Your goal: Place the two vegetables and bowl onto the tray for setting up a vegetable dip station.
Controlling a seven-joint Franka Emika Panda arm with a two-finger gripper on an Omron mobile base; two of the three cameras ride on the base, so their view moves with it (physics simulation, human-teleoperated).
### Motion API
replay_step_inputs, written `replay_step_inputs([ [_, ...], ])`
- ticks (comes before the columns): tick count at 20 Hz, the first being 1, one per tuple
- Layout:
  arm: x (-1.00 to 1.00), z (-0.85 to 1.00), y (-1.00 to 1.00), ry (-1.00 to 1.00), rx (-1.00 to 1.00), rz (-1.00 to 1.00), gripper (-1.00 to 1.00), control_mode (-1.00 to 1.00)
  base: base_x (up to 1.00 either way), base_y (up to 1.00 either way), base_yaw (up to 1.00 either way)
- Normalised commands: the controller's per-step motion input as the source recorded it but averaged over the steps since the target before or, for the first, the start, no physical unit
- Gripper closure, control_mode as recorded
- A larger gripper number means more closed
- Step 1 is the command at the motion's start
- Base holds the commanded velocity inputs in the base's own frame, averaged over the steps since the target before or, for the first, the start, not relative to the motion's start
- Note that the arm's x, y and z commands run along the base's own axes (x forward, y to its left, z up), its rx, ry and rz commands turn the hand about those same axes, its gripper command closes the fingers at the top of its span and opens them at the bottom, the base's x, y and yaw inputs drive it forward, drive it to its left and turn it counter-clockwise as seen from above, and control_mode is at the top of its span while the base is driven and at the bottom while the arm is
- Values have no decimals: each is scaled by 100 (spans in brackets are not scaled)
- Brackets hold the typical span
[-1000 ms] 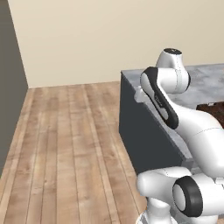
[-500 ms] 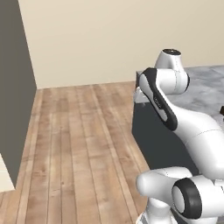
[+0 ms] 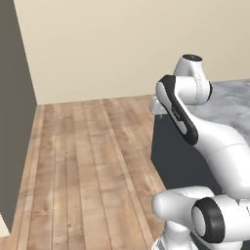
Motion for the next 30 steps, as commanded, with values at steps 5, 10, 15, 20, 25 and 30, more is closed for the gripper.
replay_step_inputs([
  [5, 0, 0, 0, 0, 0, 0, -100, 100, 70, 15, -2],
  [10, 0, 0, 0, 0, 0, 0, -100, 100, 70, 14, -1],
  [15, 0, 0, 0, 0, 0, 0, -100, 100, 71, 13, -1],
  [20, 0, 0, 0, 0, 0, 0, -100, 100, 71, 13, -1],
  [25, 0, 0, 0, 0, 0, 0, -100, 100, 71, 13, -1],
  [30, 0, 0, 0, 0, 0, 0, -100, 100, 71, 12, -1],
])
